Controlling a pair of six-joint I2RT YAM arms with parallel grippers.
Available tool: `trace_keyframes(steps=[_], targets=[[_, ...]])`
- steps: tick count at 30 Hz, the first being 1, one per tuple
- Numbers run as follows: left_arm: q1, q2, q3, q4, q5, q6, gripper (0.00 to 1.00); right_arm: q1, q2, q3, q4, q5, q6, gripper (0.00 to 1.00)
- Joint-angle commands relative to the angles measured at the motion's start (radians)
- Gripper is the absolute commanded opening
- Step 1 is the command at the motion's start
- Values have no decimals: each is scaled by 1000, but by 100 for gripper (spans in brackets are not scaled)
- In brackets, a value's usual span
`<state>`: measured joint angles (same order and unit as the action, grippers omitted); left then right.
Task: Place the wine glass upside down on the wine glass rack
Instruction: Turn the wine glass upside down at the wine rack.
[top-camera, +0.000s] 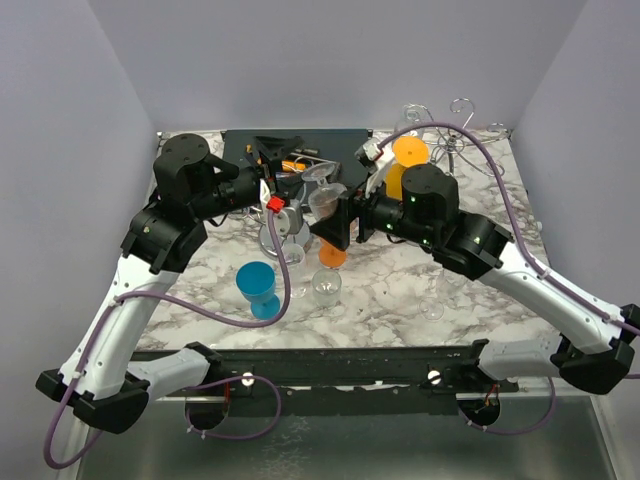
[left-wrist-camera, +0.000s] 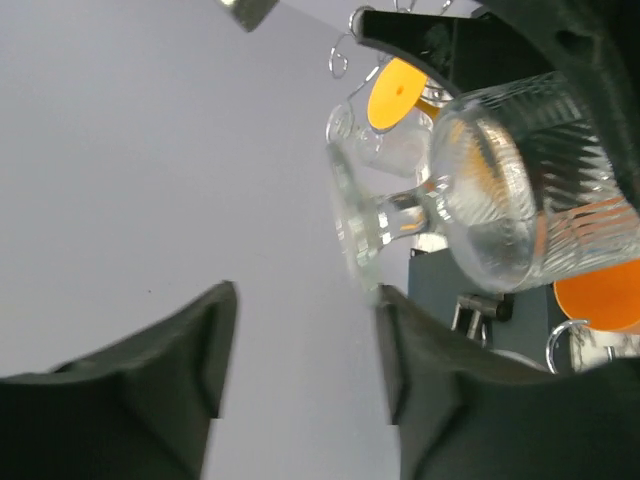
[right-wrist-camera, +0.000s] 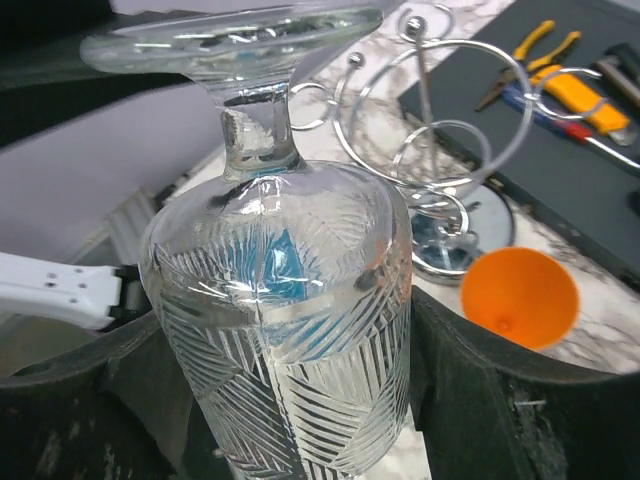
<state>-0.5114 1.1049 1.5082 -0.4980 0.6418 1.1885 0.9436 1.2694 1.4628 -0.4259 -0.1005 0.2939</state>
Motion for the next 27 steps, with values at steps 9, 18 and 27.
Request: trace_keyframes(steps=[9,18,27], targets=[[-1,-21,-5,65,17,-126,96,-5,-152,-218,233,297,-309,1],[-1,44,107,109,-52,-491,99,-43,-218,-286,388,390,-442,1],[-1,81,165,141,-102,-723,99,-364,-394,-519,478,191,-331,0]])
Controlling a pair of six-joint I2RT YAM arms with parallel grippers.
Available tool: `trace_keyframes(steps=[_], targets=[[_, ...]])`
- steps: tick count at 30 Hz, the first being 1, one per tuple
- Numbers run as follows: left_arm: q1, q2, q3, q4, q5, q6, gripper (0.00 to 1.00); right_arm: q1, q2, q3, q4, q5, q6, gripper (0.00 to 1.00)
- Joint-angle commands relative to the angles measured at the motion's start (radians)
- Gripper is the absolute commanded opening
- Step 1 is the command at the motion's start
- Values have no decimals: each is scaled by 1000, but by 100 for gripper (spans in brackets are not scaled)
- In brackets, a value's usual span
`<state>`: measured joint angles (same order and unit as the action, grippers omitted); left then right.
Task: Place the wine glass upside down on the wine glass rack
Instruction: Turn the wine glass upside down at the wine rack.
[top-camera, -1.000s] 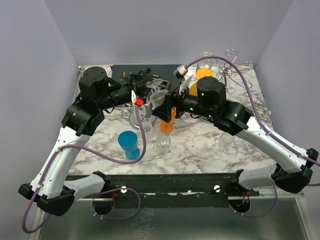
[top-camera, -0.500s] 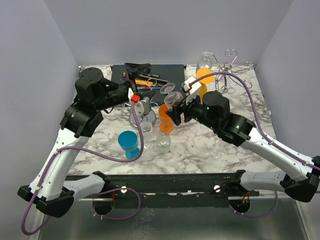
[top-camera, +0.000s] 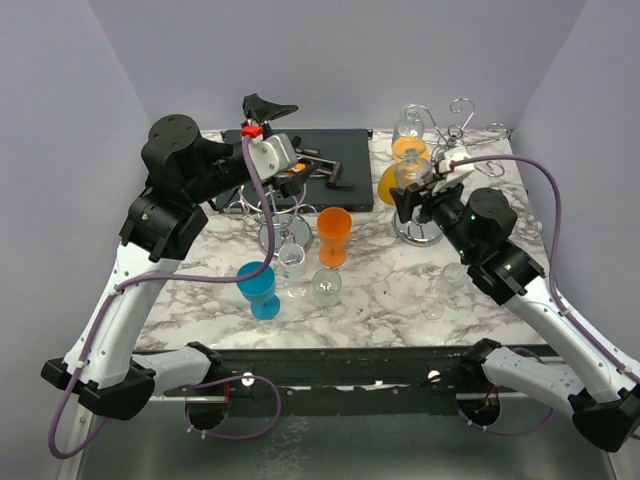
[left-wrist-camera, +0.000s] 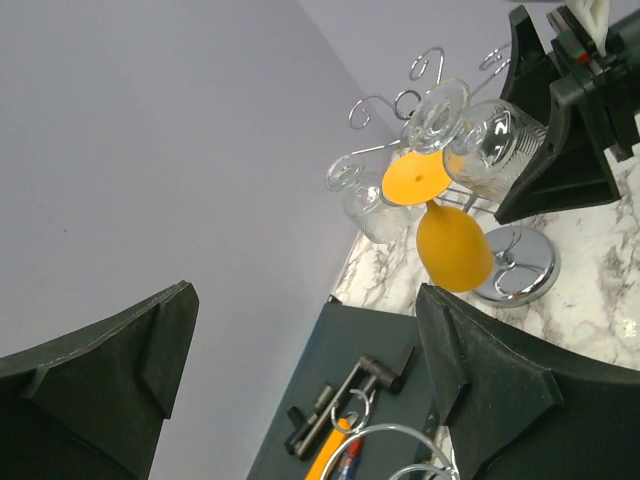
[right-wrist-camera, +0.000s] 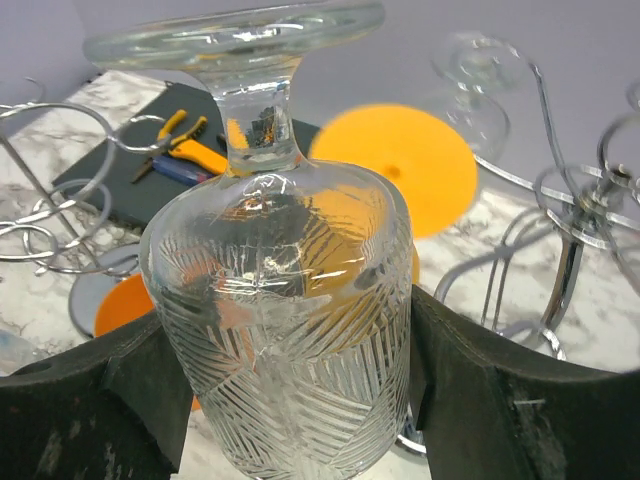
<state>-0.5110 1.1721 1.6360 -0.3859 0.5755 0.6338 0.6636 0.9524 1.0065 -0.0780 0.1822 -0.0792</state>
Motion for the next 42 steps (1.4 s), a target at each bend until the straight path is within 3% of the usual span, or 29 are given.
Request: trace_keyframes(steps=[1,13,25,42], targets=[[-1,14,39,30,-36,-188,99,-95,-103,-85,147,-104,42,0],[-1,-9,-17,37,-30,-184,99,-116,-255,-244,178,-55,46,0],[-1,-16,-37,37,-12,-229,99,-163,-201,-197,-58,-37,111,0],[0,-32,-102,38,10,-206,99,-298,-267,-354,113,-97,141,0]])
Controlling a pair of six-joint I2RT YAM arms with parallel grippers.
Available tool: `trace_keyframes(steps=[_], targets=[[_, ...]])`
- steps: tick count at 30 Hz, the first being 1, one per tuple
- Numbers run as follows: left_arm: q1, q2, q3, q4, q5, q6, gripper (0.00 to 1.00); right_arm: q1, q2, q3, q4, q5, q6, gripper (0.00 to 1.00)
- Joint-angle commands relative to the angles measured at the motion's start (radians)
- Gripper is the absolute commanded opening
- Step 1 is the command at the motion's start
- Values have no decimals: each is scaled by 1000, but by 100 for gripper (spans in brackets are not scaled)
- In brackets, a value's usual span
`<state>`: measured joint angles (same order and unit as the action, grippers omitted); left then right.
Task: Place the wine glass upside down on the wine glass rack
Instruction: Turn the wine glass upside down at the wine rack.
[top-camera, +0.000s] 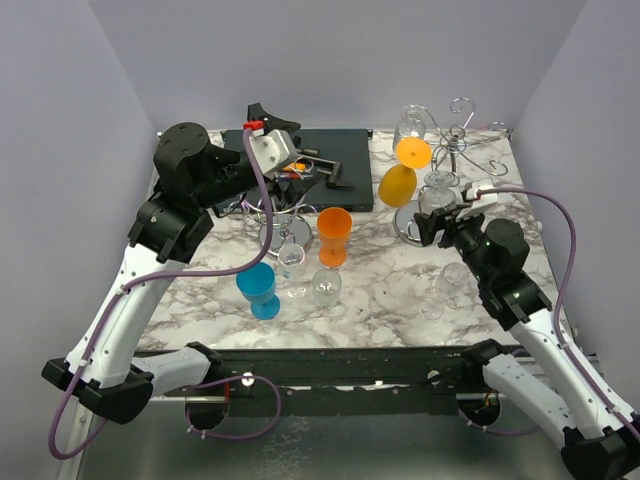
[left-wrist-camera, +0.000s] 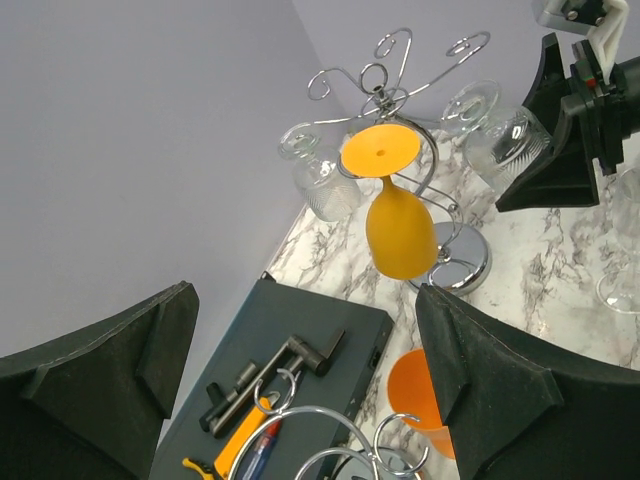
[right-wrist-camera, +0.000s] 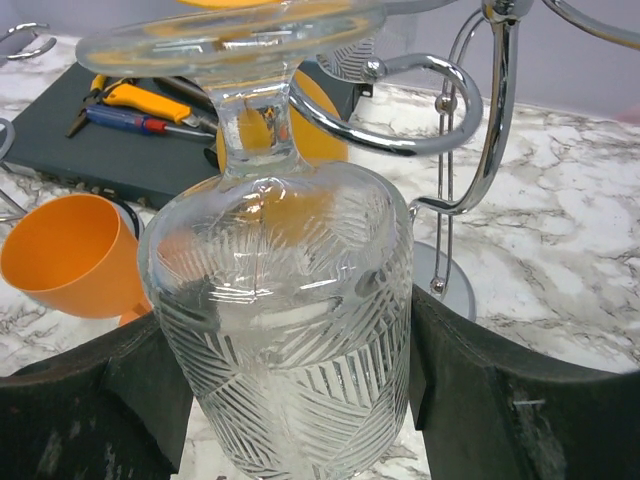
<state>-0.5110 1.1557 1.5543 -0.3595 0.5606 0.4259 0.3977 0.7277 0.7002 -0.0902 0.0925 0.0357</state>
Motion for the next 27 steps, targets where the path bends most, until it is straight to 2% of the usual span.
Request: trace_keyframes(steps=[1,8,18,27], targets=[[-1,-16,-24,11,26,5,99,-37,-53,-64,149,-8,29,0],[0,-6,-36,11,38,22,99,-57,-57,-108,204,-11,58,0],[-1,-4,-60,11,55,21,99,-83,-76,-143,209,80,100,0],[-1,-1,-68,12,58,20,99,-145,-9,-133,301,12,112,0]])
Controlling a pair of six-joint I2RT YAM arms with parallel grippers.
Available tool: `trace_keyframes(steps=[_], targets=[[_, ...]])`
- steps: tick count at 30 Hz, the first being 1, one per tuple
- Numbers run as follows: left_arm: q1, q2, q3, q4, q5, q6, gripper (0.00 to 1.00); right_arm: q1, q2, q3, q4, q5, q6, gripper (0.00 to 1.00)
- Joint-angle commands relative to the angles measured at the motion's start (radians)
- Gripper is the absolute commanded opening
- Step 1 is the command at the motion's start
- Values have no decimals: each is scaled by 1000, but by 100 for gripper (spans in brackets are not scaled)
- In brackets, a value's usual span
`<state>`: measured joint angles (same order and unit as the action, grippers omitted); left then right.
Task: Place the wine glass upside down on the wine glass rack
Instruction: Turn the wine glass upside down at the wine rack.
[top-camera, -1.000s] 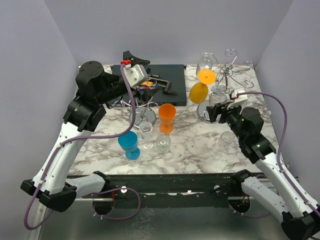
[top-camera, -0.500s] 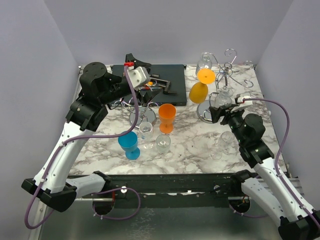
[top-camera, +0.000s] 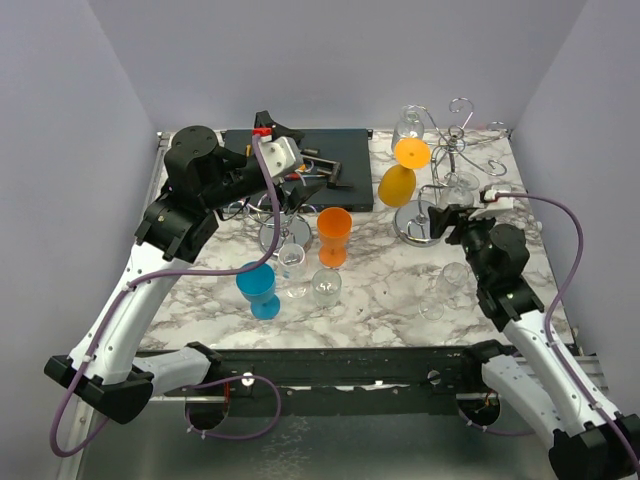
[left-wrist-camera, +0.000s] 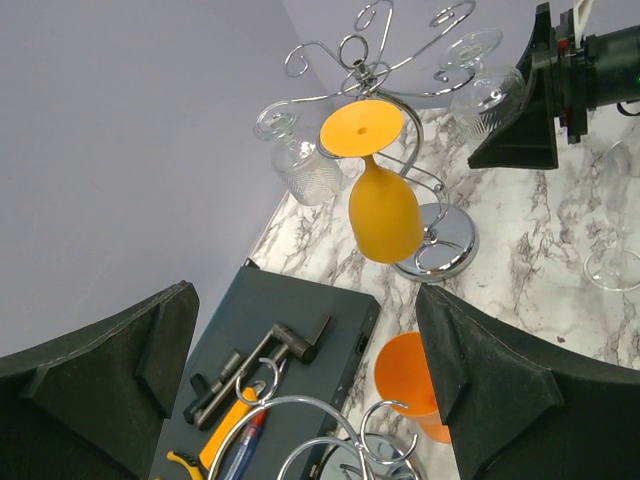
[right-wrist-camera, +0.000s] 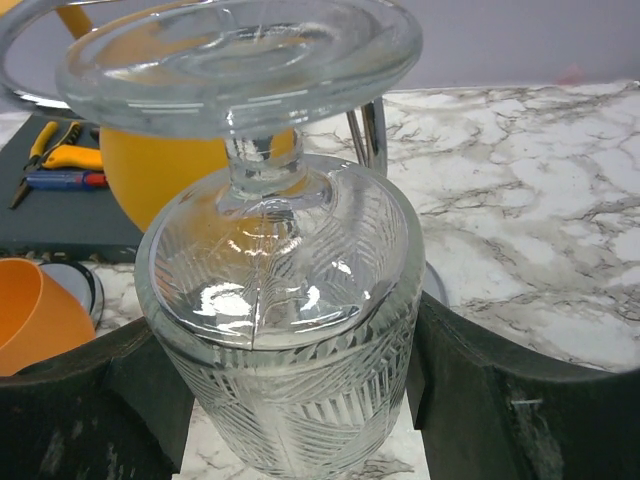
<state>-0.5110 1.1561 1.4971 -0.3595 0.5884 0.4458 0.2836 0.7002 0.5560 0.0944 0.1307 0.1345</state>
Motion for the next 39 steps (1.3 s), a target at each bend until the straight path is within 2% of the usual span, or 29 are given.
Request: trace_keyframes(steps=[1,7,16,39], targets=[[0,-1,-12,12,31,1,99,-40,30,18,123,-41,14,0],[0,3,-14,13,30,0,99,-93,77,50,159,-120,15,0],[0,5,-20,14,30,2,99,-103,140,97,184,-225,-21,0],[0,-9,-38,14,22,17,99,-110,243,123,288,-370,-34,0]])
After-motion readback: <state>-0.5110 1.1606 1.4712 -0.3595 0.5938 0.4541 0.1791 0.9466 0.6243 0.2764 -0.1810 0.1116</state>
